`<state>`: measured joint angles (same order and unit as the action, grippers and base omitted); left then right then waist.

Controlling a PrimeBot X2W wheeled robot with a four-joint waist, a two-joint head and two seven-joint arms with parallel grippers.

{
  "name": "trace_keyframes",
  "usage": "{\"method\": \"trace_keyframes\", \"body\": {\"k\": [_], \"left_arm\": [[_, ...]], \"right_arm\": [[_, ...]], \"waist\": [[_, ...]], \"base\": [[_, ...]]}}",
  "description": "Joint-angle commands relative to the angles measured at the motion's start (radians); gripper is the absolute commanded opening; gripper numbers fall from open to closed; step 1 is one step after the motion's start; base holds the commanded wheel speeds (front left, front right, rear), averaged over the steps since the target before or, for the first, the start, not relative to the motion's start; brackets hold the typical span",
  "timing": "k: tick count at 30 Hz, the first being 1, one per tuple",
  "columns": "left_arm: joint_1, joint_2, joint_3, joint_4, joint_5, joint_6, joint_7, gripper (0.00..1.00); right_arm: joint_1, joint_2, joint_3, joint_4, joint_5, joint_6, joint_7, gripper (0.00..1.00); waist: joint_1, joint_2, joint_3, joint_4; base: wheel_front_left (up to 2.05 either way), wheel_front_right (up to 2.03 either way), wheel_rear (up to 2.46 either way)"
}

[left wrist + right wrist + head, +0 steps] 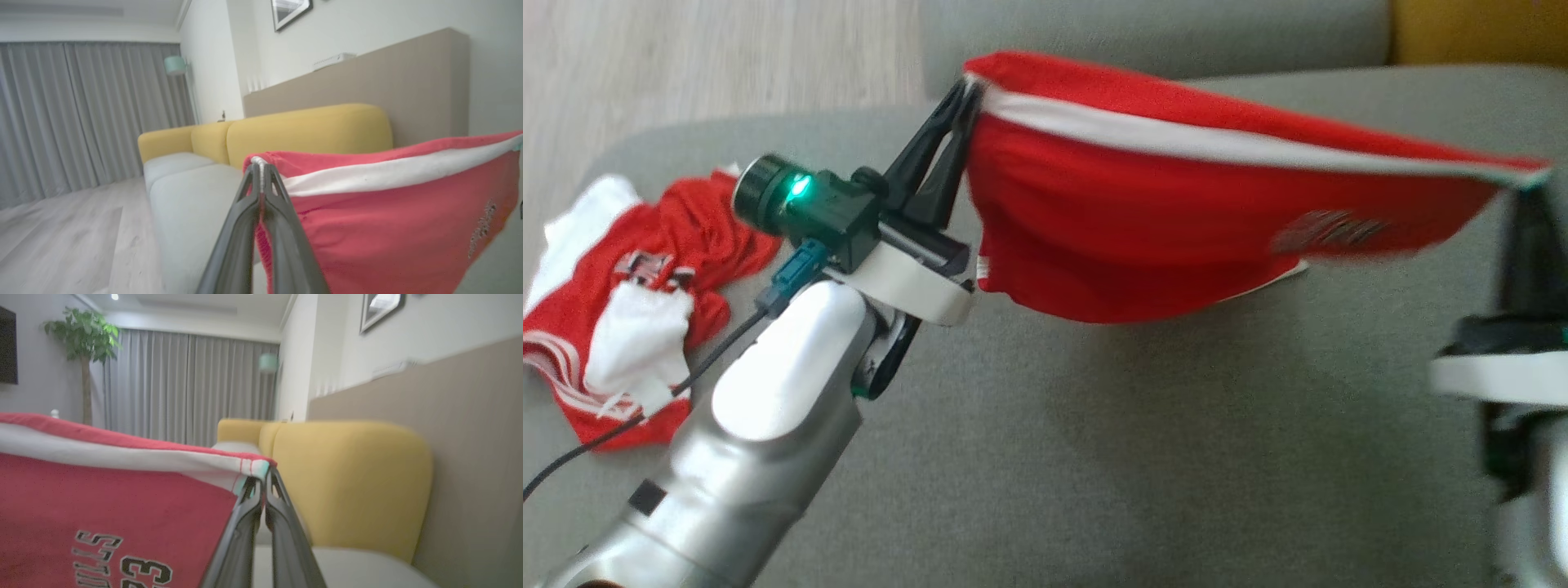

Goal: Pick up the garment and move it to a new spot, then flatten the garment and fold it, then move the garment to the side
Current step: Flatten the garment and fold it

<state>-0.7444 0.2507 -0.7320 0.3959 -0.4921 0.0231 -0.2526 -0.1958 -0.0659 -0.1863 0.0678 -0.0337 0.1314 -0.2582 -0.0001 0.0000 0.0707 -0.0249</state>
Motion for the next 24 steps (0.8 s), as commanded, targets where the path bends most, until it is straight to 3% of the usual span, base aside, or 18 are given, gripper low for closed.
{"method": "trace_keyframes", "body": {"k": [1, 4, 8, 13, 18, 24], "left_arm": [[-0.044, 0.029, 0.056, -0.063, 0.005, -0.010, -0.009, 0.00], [-0.079, 0.020, 0.055, -0.117, 0.000, -0.034, -0.005, 0.00], [-0.184, 0.002, 0.051, -0.152, -0.008, -0.065, 0.055, 0.00], [-0.343, -0.021, 0.040, -0.047, 0.001, -0.100, 0.113, 0.00], [-0.534, -0.062, 0.043, 0.132, 0.026, -0.128, 0.046, 0.00], [-0.712, -0.120, 0.084, 0.197, 0.055, -0.141, -0.007, 0.00]], "right_arm": [[-0.038, -0.022, -0.011, -0.091, -0.018, -0.001, -0.004, 0.00], [-0.051, -0.038, -0.046, -0.184, -0.043, -0.001, -0.004, 0.00], [-0.141, -0.102, -0.039, -0.195, -0.034, -0.001, -0.004, 0.00], [-0.357, -0.229, 0.026, -0.044, 0.013, -0.001, 0.006, 0.00], [-0.594, -0.293, 0.085, 0.139, 0.051, -0.001, 0.002, 0.00], [-0.771, -0.342, 0.046, 0.125, 0.030, -0.001, -0.003, 0.00]], "waist": [[0.0001, 0.0000, -0.054, -0.017], [0.0001, 0.0000, -0.068, -0.017], [0.0001, 0.0000, -0.019, -0.024], [0.0001, 0.0000, 0.087, -0.031], [0.0001, 0.0000, 0.216, -0.042], [0.0001, 0.0000, 0.326, -0.030]], "base": [[0.00, 0.00, 0.00], [0.00, 0.00, 0.00], [0.00, 0.00, 0.00], [0.00, 0.00, 0.00], [0.00, 0.00, 0.00], [0.00, 0.00, 0.00]]}}
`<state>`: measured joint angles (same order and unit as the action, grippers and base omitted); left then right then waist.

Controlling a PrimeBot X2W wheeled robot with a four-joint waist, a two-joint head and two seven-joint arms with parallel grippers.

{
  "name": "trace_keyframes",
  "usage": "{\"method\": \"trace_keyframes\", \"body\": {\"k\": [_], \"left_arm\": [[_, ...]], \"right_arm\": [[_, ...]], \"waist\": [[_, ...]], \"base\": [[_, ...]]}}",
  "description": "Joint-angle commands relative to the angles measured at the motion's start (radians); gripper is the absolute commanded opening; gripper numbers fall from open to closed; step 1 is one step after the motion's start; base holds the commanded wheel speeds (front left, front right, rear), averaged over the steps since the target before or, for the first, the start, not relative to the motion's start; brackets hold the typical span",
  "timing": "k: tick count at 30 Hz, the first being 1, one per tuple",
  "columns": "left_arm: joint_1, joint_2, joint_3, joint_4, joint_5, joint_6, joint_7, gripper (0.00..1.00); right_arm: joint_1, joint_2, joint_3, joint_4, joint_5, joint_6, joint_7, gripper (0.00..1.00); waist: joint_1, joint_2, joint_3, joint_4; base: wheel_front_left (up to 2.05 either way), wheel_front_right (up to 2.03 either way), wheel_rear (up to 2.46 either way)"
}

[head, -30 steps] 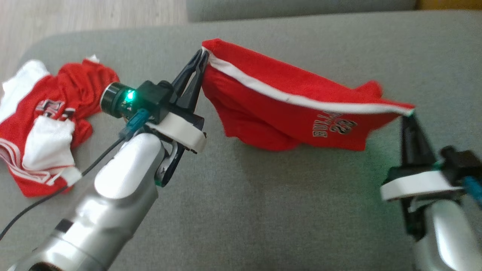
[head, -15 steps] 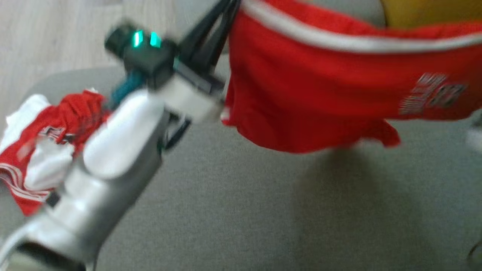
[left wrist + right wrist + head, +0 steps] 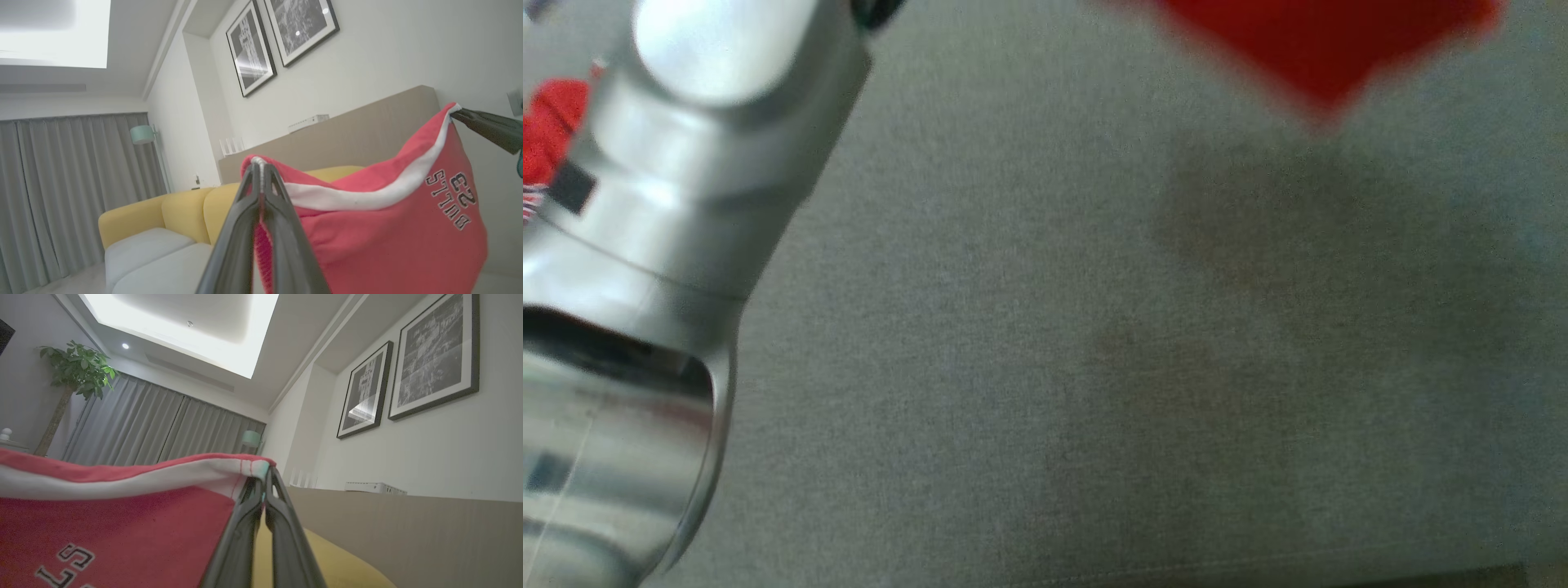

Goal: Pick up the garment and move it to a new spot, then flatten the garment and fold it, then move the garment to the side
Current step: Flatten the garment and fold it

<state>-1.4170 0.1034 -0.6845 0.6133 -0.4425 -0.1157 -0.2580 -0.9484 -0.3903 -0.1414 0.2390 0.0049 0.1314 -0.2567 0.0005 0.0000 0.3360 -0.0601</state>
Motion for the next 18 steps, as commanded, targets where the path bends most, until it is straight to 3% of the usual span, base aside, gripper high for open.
{"method": "trace_keyframes", "body": {"k": [1, 4, 8, 18], "left_arm": [[-0.039, 0.027, 0.036, -0.021, 0.006, -0.002, -0.002, 0.00], [-0.009, 0.028, 0.048, -0.085, 0.028, -0.008, -0.003, 0.00], [0.141, 0.070, 0.012, -0.163, 0.063, -0.013, -0.003, 0.00], [0.732, 0.159, -0.052, -0.333, 0.119, 0.002, -0.004, 0.00]], "right_arm": [[-0.018, -0.017, 0.001, -0.046, -0.009, -0.001, -0.004, 0.00], [-0.004, -0.024, -0.014, -0.120, -0.010, -0.001, -0.005, 0.00], [0.126, -0.008, -0.010, -0.183, -0.007, -0.001, -0.005, 0.00], [0.694, 0.153, -0.055, -0.307, -0.005, -0.001, -0.005, 0.00]], "waist": [[-0.0005, 0.0000, 0.061, 0.005], [-0.0005, 0.0000, 0.082, 0.012], [-0.0005, 0.0000, 0.095, 0.015], [-0.0005, 0.0000, 0.050, -0.003]], "base": [[0.00, 0.00, 0.00], [0.00, 0.00, 0.00], [0.00, 0.00, 0.00], [0.00, 0.00, 0.00]]}}
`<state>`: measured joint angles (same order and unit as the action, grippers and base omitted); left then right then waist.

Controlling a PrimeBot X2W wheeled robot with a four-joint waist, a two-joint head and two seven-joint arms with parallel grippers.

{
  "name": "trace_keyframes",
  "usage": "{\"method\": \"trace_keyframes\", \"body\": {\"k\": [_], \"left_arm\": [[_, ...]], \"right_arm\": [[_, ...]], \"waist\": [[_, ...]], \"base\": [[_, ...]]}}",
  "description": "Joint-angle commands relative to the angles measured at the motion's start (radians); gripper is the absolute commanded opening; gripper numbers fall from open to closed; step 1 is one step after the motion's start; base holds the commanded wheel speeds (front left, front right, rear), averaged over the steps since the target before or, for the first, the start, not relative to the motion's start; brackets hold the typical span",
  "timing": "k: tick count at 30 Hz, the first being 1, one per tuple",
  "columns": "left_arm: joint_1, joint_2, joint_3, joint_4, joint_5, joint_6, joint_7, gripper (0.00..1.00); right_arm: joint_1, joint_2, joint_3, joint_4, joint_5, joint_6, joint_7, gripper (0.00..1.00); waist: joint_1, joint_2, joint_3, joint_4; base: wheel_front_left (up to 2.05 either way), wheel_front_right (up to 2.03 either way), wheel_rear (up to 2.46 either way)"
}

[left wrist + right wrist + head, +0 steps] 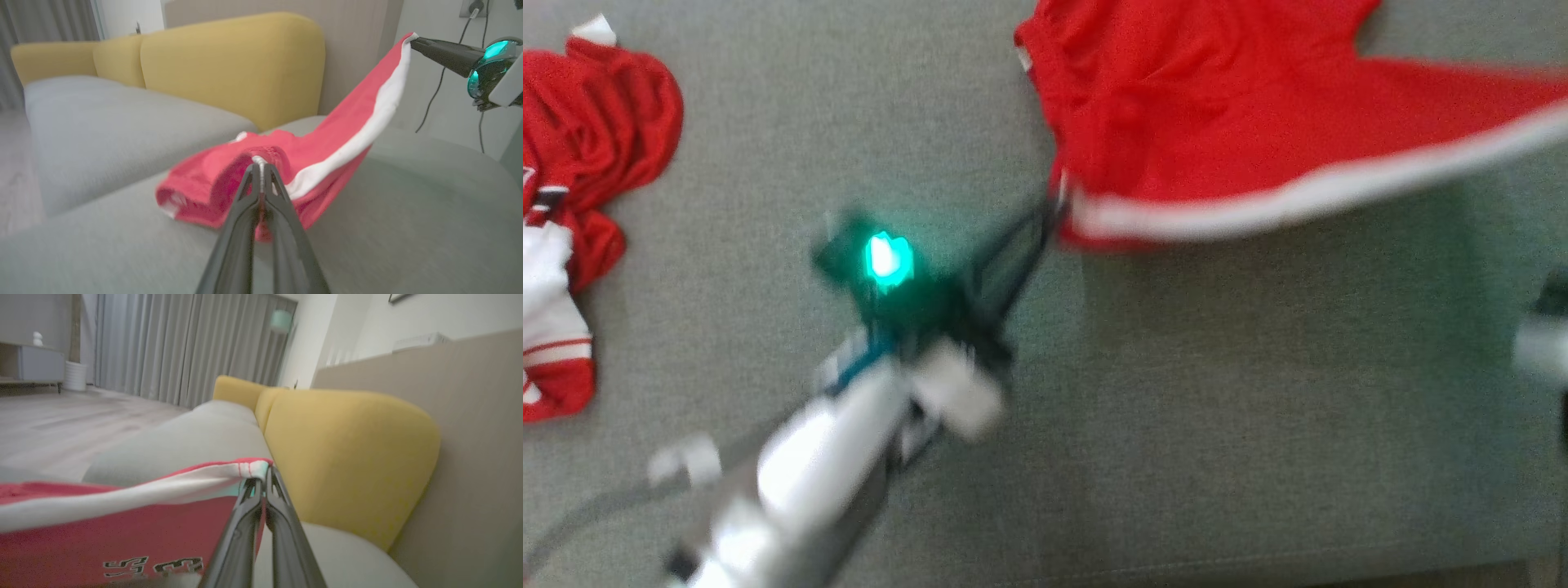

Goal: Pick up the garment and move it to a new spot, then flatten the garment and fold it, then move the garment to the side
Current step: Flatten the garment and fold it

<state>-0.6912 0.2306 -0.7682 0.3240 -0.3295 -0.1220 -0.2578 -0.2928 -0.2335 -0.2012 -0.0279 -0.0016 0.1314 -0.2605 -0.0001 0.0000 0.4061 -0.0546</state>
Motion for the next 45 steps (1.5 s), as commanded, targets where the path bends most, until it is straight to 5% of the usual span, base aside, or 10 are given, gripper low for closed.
{"method": "trace_keyframes", "body": {"k": [1, 9, 15, 26, 39, 44, 45], "left_arm": [[0.065, 0.036, 0.028, -0.057, 0.006, 0.013, -0.004, 0.00], [0.377, 0.066, -0.044, -0.135, -0.011, 0.036, 0.011, 0.00], [0.440, 0.078, -0.024, -0.293, -0.086, 0.061, 0.083, 0.00], [0.215, -0.039, 0.045, -0.223, -0.146, 0.074, 0.173, 0.00], [0.000, -0.140, 0.100, -0.021, -0.242, 0.052, 0.209, 0.00], [-0.021, -0.151, 0.097, 0.008, -0.255, 0.057, 0.212, 0.00], [-0.023, -0.153, 0.099, 0.013, -0.256, 0.061, 0.208, 0.00]], "right_arm": [[0.100, 0.010, -0.005, -0.045, 0.012, -0.001, -0.001, 0.00], [0.495, 0.067, -0.110, -0.162, 0.095, -0.001, -0.001, 0.00], [0.591, 0.058, -0.172, -0.298, 0.120, -0.001, 0.061, 0.00], [0.208, -0.109, -0.033, -0.056, 0.117, -0.001, 0.236, 0.00], [-0.240, -0.298, 0.204, 0.312, 0.135, -0.001, 0.280, 0.00], [-0.358, -0.320, 0.296, 0.447, 0.151, -0.001, 0.258, 0.00], [-0.380, -0.319, 0.309, 0.472, 0.154, -0.001, 0.245, 0.32]], "waist": [[0.0001, 0.0000, -0.033, -0.010], [0.0001, 0.0000, -0.136, -0.011], [0.0001, 0.0000, -0.167, -0.002], [0.0001, 0.0000, -0.065, 0.048], [0.0001, 0.0000, 0.060, 0.101], [0.0001, 0.0000, 0.087, 0.113], [0.0001, 0.0000, 0.090, 0.114]], "base": [[0.00, 0.00, 0.00], [0.00, 0.00, 0.00], [0.00, 0.00, 0.00], [0.00, 0.00, 0.00], [0.00, 0.00, 0.00], [0.00, 0.00, 0.00], [0.00, 0.00, 0.00]]}}
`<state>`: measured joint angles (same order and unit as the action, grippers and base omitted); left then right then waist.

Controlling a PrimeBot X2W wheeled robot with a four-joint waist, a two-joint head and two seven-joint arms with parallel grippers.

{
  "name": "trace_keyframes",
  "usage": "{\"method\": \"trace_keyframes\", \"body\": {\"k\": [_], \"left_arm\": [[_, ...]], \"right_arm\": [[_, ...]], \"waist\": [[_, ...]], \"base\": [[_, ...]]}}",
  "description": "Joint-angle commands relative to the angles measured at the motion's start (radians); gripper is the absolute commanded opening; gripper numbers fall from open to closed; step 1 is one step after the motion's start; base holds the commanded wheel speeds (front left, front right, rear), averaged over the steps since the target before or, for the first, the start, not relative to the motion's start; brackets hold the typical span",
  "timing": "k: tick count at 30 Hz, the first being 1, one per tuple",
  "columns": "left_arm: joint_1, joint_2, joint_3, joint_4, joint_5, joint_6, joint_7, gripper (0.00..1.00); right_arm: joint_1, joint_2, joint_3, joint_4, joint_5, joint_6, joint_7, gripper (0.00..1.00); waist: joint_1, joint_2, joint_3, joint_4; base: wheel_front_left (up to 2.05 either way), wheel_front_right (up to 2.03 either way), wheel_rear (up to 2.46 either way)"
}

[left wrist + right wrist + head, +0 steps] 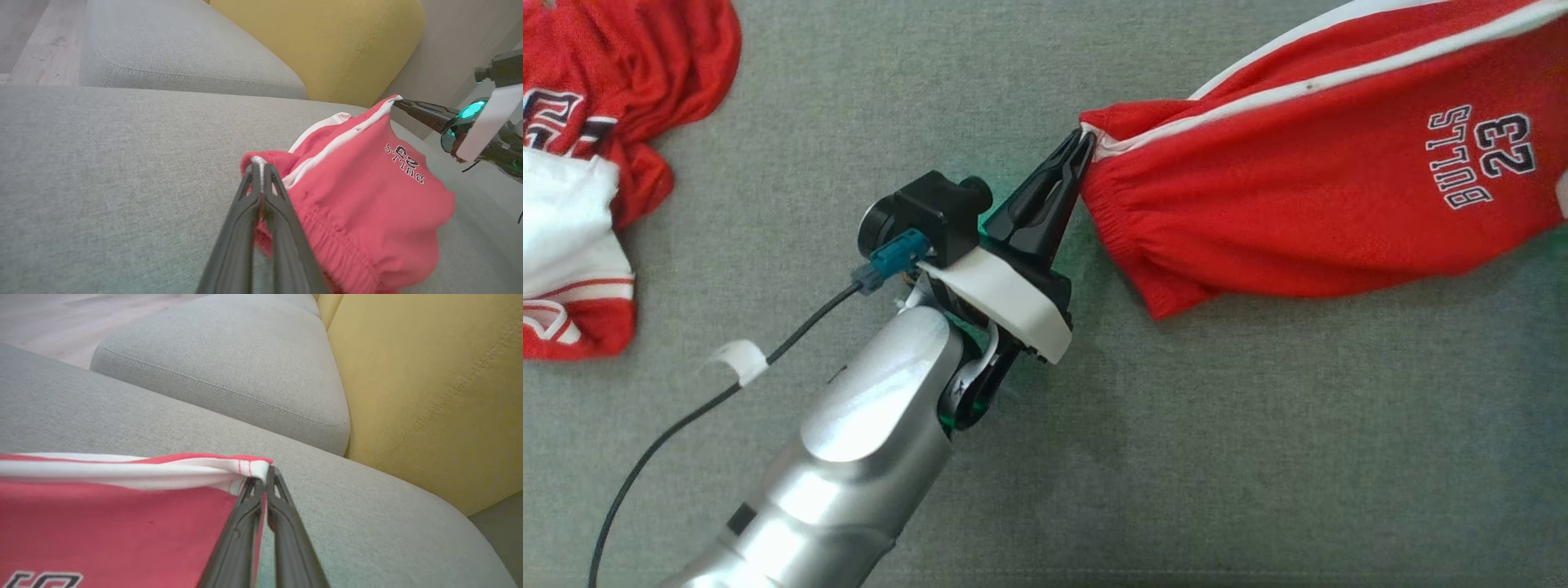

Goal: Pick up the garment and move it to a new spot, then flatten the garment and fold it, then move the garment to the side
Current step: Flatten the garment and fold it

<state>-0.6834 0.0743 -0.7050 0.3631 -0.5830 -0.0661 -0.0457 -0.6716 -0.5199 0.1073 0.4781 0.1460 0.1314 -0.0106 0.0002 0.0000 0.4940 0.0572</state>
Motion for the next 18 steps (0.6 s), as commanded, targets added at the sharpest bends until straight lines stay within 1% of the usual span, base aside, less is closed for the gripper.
{"method": "trace_keyframes", "body": {"k": [1, 2, 3, 4, 5, 6, 9, 11, 14, 18], "left_arm": [[-0.032, 0.003, 0.036, -0.021, -0.003, 0.007, -0.009, 0.00], [-0.033, 0.002, 0.034, -0.016, -0.003, 0.008, -0.012, 0.00], [-0.032, 0.001, 0.035, -0.012, -0.004, 0.010, -0.017, 0.00], [-0.030, 0.000, 0.034, -0.007, -0.004, 0.012, -0.023, 0.28], [-0.027, -0.001, 0.032, -0.002, -0.005, 0.015, -0.026, 0.88], [-0.021, -0.003, 0.033, 0.002, -0.006, 0.022, -0.033, 1.00], [-0.006, -0.002, 0.019, 0.013, 0.017, 0.039, -0.060, 1.00], [0.011, 0.000, 0.016, 0.014, 0.039, 0.061, -0.102, 1.00], [0.049, 0.009, 0.024, -0.001, 0.095, 0.127, -0.180, 1.00], [0.127, 0.020, 0.060, -0.084, 0.195, 0.233, -0.214, 1.00]], "right_arm": [[-0.019, -0.029, 0.015, -0.011, 0.015, -0.001, -0.021, 0.41], [-0.035, -0.024, 0.027, 0.012, 0.027, -0.001, -0.037, 0.69], [-0.047, -0.019, 0.035, 0.035, 0.040, -0.001, -0.052, 1.00], [-0.056, -0.015, 0.040, 0.055, 0.051, -0.001, -0.069, 1.00], [-0.061, -0.012, 0.045, 0.073, 0.060, -0.001, -0.085, 1.00], [-0.063, -0.011, 0.050, 0.089, 0.071, -0.001, -0.101, 1.00], [-0.046, -0.014, 0.067, 0.127, 0.128, -0.001, -0.137, 1.00], [-0.016, -0.013, 0.073, 0.142, 0.178, -0.001, -0.142, 1.00], [0.043, -0.011, 0.091, 0.146, 0.272, -0.001, -0.113, 1.00], [0.101, -0.036, 0.106, 0.157, 0.372, -0.001, -0.074, 1.00]], "waist": [[-0.0002, 0.0000, 0.004, 0.003], [-0.0002, 0.0000, 0.004, 0.004], [-0.0002, 0.0000, 0.003, 0.005], [-0.0002, 0.0000, 0.000, 0.006], [-0.0002, 0.0000, -0.005, 0.008], [-0.0002, 0.0000, -0.011, 0.009], [-0.0002, 0.0000, -0.033, 0.013], [-0.0002, 0.0000, -0.054, 0.016], [-0.0002, 0.0000, -0.085, 0.021], [-0.0002, 0.0000, -0.112, 0.042]], "base": [[0.00, 0.00, 0.00], [0.00, 0.00, 0.00], [0.00, 0.00, 0.00], [0.00, 0.00, 0.00], [0.00, 0.00, 0.00], [0.00, 0.00, 0.00], [0.00, 0.00, 0.00], [0.00, 0.00, 0.00], [0.00, 0.00, 0.00], [0.00, 0.00, 0.00]]}}
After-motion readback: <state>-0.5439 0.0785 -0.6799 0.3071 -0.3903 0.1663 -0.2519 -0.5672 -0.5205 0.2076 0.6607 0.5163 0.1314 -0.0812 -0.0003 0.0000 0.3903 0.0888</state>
